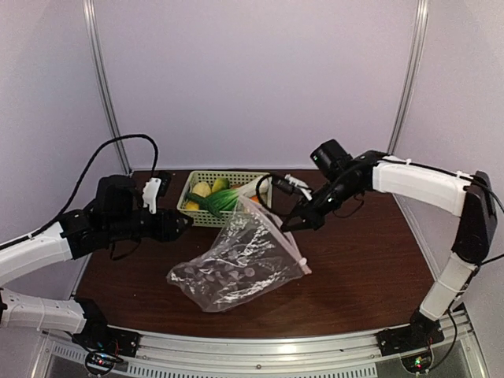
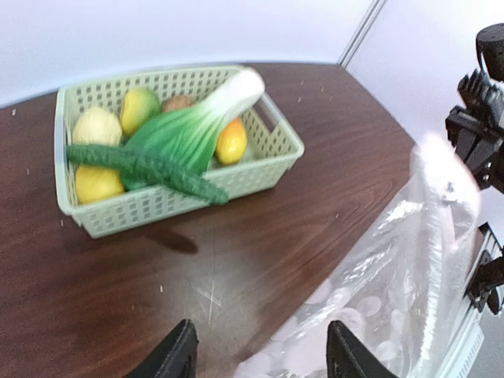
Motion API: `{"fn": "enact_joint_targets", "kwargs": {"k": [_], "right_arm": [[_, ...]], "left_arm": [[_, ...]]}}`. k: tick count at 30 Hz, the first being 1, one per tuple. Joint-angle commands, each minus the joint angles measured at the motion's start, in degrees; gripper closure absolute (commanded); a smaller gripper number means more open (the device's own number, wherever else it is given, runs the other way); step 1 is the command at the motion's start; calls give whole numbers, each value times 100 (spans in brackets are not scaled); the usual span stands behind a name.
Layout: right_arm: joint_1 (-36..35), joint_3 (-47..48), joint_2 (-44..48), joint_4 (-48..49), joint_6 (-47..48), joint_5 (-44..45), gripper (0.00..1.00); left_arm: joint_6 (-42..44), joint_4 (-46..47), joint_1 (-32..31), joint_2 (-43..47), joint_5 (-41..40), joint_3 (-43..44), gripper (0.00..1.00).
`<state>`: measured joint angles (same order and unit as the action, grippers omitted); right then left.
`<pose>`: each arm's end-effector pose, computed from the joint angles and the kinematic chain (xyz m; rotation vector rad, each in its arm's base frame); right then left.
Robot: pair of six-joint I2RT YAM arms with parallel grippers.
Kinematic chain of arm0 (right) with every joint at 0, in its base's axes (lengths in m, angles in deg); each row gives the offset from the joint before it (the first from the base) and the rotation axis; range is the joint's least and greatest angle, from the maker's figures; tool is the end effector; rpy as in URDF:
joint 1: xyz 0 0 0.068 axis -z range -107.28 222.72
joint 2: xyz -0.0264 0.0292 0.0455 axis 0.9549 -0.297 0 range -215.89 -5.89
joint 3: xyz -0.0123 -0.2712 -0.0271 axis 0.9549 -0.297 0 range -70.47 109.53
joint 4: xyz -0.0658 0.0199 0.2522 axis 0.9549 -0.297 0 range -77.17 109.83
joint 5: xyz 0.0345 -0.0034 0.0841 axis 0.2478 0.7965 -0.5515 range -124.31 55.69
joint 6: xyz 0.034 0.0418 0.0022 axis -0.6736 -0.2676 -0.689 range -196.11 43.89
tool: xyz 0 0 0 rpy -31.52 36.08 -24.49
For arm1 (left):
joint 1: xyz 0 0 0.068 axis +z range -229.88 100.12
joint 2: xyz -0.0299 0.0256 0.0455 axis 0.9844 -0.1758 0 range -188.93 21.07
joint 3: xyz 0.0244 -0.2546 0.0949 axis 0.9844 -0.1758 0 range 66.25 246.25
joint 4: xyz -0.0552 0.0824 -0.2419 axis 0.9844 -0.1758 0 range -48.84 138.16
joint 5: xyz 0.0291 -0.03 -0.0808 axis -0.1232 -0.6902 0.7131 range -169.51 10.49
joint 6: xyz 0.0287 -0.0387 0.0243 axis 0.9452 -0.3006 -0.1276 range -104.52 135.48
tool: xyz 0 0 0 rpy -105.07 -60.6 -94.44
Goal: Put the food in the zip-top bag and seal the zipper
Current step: Pick up the zipper food storage bag from the center of the board, then open the zipper food storage bag at the center of the board.
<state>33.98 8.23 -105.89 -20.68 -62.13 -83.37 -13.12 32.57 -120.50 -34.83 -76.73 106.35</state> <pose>0.2655 0.2474 0.2547 -1.4016 2.1668 1.2808 0.1641 -0.1429 0.2660 0.2620 2.1998 -0.7505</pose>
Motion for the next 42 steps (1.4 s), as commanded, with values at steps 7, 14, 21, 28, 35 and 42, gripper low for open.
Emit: {"fn": "enact_joint_targets", "kwargs": {"k": [7,14,21,28,35,42], "right_arm": [[2087,2668,1432,-1965,1551,2516,100],[2012,1438,1655,-390,603,4379,100],[1624,445,1787,246,227,3872,100],[1284,313,1494,723,-741,1906,100],[848,829,1118,796,-1148,1798,100],[661,939,963,831,-1222,1880,100]], "left_arm": [[540,1737,-55,-1024,286,1161,44],[238,2610,-423,-1881,480,1510,48],[-33,3146,-1057,-2708,424,1758,46],[-987,4187,-1336,-3752,341,2297,38],[-1617,4439,-1352,-4459,-155,3055,28],[-2165,2991,-1351,-4744,-1216,3858,31]]}}
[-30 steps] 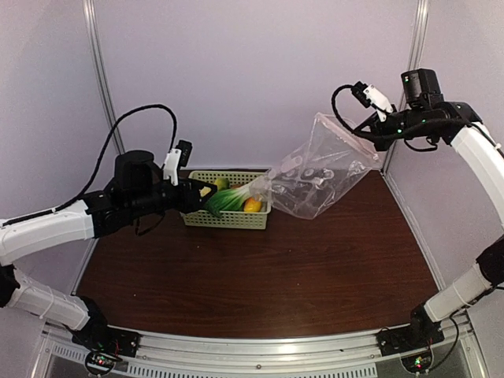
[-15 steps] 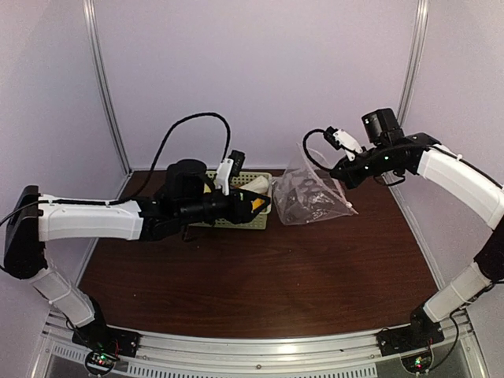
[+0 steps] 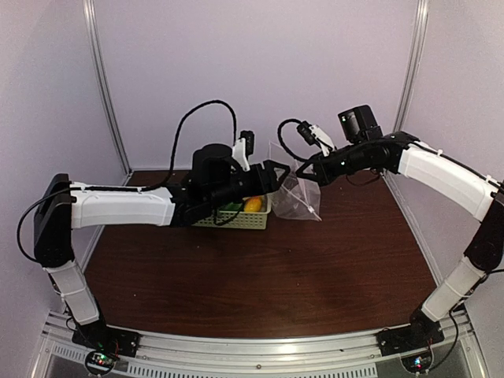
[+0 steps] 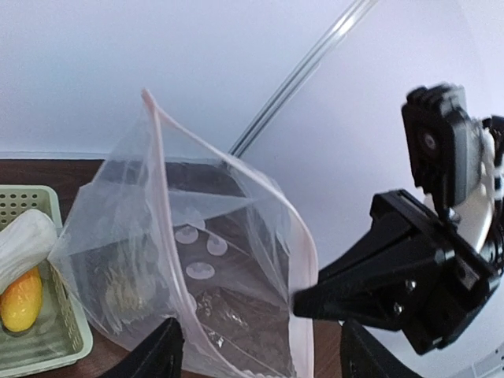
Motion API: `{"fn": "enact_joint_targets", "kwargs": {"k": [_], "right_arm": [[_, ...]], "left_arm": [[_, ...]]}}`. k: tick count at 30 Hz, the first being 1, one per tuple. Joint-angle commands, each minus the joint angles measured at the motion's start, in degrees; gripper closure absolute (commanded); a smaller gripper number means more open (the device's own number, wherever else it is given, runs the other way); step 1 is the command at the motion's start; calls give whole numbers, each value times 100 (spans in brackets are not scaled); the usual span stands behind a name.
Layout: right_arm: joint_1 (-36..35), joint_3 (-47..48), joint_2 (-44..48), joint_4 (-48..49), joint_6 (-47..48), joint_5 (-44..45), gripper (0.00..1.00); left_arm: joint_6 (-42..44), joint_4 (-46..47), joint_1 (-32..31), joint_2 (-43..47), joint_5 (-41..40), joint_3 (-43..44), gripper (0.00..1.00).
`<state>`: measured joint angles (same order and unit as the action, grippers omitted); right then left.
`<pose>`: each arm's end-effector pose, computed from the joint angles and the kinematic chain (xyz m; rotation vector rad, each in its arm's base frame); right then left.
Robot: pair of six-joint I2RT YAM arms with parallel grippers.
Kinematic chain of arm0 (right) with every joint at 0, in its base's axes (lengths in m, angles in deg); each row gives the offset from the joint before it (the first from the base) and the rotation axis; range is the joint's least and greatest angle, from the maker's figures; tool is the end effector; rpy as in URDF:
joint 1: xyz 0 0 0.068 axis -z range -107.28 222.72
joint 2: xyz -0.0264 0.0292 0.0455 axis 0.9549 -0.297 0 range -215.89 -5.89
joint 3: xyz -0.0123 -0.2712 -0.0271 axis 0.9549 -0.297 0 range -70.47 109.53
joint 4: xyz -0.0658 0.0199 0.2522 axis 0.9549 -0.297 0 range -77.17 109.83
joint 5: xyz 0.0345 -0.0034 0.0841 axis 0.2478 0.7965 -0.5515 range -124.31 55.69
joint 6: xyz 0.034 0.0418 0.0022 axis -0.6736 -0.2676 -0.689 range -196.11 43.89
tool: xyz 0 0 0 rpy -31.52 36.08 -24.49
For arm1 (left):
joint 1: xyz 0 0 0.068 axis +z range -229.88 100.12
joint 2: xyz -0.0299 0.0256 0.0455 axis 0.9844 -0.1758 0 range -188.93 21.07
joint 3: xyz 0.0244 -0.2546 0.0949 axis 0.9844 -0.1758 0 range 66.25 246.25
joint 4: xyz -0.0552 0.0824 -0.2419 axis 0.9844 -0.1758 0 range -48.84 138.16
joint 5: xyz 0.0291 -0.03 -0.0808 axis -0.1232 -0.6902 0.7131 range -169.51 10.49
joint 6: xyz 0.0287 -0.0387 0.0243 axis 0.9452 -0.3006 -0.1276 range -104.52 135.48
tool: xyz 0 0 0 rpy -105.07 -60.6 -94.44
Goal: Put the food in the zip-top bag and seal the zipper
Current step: Open the zipper food storage bag at the center of the board.
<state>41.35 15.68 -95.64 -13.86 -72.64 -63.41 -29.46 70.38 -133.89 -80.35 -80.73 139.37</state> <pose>0.2905 0.1973 0.3584 -0.9425 2.0447 0.8292 0.2507 -0.3438 0.2973 0.1284 1.8423 -1.2493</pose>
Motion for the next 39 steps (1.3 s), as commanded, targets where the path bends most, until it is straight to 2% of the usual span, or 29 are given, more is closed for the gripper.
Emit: {"fn": "enact_joint_targets", "kwargs": {"k": [1,4,8,12,14,17,20,24,27,28,31,35,37,39], "right_arm": [[-90,208,-72,156,-171,-113,100],[-117,220,-82,170,-175,-84,100],[-128,238,-81,111,-106,372,100],[-116,150,117,244,104,1418,100],[-110,229,104,199,233,2307,100],[-121,274,60,204,413,3287,100],[-152,297,-5,211,513,3678,100],[-167,372,63,224,544,4255,100],[-167,432,94,269,581,4276,100],[-167,511,46,218,569,4237,100],[-165,624,-113,214,662,4473,100],[-103,478,-227,502,828,4899,100],[-46,348,-282,632,821,4773,100],[4,263,-328,670,862,4395,100]], "left_arm": [[-677,-1130,-8,-266,-996,726,33],[-819,-1586,-3,-507,-1064,1092,43],[-976,-1843,-2,-740,-1006,1342,68],[-1019,-1782,28,-951,-965,1347,91],[-1054,-1644,66,-990,-894,1292,100],[-890,-1347,71,-996,-842,1260,100],[-481,-777,76,-1118,-729,1318,100],[-232,-837,184,-1501,-503,1813,100],[-194,-790,319,-1809,-44,2195,100],[-155,-810,354,-1897,91,2356,94],[97,-1143,445,-1973,515,2713,59],[508,-1782,574,-1410,323,2368,47],[689,-1996,662,-938,215,1797,43],[774,-2502,754,-471,-234,1368,39]]}}
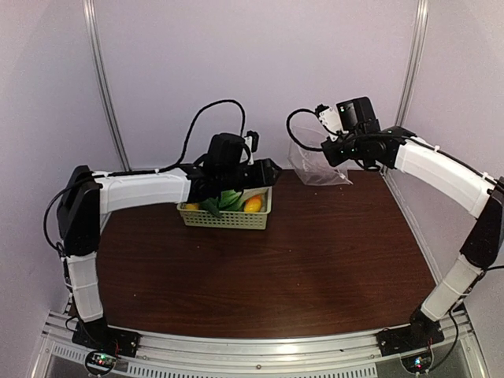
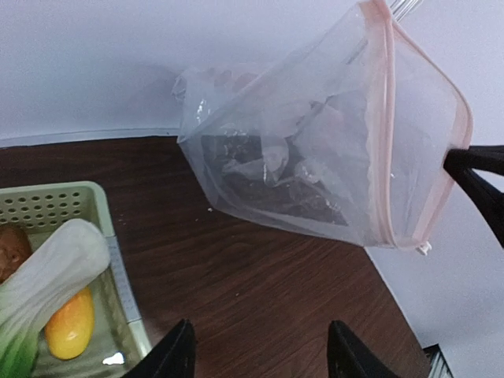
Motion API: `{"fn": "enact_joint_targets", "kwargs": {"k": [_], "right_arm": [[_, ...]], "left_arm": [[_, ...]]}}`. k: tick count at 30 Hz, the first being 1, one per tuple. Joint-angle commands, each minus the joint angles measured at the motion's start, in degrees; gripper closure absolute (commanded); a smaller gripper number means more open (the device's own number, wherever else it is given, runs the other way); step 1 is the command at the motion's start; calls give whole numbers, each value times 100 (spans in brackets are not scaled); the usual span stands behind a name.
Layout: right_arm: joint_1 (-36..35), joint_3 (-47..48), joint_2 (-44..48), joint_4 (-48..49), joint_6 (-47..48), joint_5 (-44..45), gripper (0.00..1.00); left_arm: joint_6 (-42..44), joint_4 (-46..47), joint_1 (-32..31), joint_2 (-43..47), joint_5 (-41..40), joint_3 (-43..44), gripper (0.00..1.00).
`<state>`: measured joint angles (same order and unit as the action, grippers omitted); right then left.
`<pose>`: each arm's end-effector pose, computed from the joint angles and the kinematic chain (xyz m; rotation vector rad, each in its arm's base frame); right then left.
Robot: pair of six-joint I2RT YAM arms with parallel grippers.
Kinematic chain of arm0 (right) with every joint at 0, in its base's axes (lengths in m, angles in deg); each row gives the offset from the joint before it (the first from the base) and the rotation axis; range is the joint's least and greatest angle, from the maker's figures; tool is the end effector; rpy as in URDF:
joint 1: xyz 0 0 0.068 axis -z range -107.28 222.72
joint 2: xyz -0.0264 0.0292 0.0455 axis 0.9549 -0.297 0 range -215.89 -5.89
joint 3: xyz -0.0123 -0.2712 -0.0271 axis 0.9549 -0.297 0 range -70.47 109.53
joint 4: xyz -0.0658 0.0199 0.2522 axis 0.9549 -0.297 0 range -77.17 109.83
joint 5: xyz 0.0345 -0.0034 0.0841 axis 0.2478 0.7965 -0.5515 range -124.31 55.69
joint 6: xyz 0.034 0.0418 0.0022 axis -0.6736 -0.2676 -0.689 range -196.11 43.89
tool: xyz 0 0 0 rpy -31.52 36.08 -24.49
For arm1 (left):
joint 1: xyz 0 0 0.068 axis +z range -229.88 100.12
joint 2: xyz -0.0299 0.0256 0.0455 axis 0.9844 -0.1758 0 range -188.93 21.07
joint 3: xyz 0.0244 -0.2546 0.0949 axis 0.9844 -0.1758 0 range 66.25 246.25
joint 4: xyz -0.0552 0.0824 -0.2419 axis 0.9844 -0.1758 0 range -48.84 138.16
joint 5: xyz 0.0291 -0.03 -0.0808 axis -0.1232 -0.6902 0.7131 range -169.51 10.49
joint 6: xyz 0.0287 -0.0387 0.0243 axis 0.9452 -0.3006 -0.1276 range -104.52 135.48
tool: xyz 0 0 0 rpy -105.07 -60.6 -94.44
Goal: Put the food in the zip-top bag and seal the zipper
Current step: Pick up the fake vegetable from the bin.
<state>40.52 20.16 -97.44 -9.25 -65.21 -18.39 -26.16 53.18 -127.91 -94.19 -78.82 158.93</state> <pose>0.3157 0.1871 0.3794 -0.6038 1.9832 -0.0634 0.3250 -0.3619 0.2805 0.1219 2.0227 -1.0551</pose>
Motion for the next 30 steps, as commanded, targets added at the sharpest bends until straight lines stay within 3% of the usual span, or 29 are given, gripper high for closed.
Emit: {"fn": "enact_joint_targets", "kwargs": {"k": [1,3,6,9,13,17,25,30], "right_arm": [[91,-197,-175,191,123,-192,100],[108,-233,-187,186,142,-488,100],[144,-440,-162,365,251,-924,100],[178,-417,-303,293,299,-1299,100],[183,-423,-380,197,397,-1583,100],[180,-609,-241,233,440,-1798,100],[180,-856,115,302,536,-1848,100],[180,-918,102,298,548,-1940,100]], "left_arm": [[441,-1111,194,1129,-625,-767,38],[407,-1643,252,1548,-968,-1193,38],[471,-1725,276,2208,-1332,-1846,38],[1515,-1664,332,2456,-1077,-1987,35],[2962,-2879,559,1946,-448,-765,31],[3738,-3810,769,1218,-268,-7,29],[3897,-3611,1374,393,179,411,31],[4320,-3783,1428,-66,291,889,33]]}}
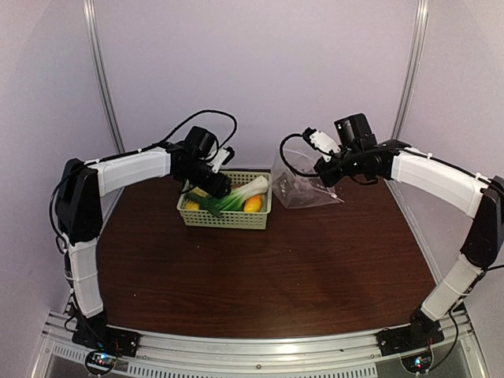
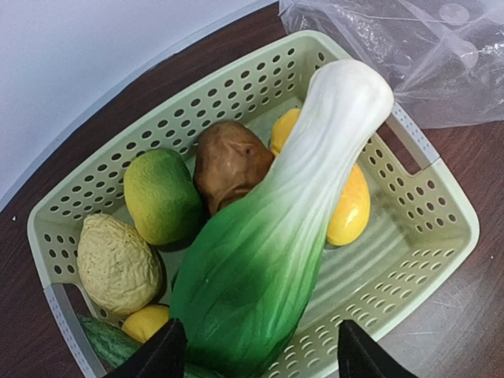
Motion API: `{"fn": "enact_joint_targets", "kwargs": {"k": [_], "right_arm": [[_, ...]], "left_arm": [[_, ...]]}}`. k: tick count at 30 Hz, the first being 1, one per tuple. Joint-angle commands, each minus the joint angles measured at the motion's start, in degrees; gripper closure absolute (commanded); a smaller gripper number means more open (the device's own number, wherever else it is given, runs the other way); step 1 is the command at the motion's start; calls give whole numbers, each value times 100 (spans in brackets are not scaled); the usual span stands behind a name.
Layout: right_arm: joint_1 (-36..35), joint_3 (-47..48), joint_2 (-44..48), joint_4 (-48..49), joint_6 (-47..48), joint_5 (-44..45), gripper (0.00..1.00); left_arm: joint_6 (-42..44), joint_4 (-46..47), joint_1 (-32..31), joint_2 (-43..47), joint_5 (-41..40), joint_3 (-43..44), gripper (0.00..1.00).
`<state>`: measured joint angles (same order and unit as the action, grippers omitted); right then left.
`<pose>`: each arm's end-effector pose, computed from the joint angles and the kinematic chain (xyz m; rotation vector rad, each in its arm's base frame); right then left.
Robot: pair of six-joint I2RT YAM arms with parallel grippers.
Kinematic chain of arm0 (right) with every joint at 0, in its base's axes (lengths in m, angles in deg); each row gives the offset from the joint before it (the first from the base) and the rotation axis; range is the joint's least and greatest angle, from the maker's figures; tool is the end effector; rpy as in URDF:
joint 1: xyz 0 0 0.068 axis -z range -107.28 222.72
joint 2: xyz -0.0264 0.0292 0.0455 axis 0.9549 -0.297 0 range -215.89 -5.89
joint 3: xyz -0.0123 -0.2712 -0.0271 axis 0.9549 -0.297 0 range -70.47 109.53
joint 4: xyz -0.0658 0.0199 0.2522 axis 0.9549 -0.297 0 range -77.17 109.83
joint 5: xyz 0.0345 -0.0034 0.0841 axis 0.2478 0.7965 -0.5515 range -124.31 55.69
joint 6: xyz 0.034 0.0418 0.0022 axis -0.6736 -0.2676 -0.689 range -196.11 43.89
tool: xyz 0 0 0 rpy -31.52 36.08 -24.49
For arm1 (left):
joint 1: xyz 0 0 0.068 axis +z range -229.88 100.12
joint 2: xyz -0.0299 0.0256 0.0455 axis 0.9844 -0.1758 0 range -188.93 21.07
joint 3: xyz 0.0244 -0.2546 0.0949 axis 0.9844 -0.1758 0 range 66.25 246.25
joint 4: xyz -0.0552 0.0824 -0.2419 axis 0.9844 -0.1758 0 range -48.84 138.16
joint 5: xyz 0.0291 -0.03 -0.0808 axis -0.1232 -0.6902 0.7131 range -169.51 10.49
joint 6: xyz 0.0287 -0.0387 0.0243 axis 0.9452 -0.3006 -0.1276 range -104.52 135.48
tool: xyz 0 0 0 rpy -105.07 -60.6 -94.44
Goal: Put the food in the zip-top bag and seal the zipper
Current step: Pick up the fake vegetable from the bin.
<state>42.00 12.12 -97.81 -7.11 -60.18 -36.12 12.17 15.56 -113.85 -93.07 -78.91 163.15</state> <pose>0.3164 0.1892 0.3320 -0.8910 2.0217 0.1787 0.3734 -0.2519 0.2553 0.6561 2.3752 -0.3002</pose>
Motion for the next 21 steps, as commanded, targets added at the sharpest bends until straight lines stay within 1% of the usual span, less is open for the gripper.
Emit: {"fn": "enact_joint_targets", "kwargs": {"k": [1,5,10,17,21], "right_arm": [[31,-126,138,84,51,-174,100],[31,-163,139,83,59,-223,100],[30,-170,146,73,99,-150,100],[32,-167,165,67,115,-79,100],[31,-167,158,52,111,-77,100]], "left_arm": [[600,-26,23,-234,349,510,34],[916,-19,23,-378,508,567,35],[1202,-90,23,-631,505,627,35],[1279,-179,23,-1068,129,862,35],[1390,-151,23,-1215,-119,902,39]]}}
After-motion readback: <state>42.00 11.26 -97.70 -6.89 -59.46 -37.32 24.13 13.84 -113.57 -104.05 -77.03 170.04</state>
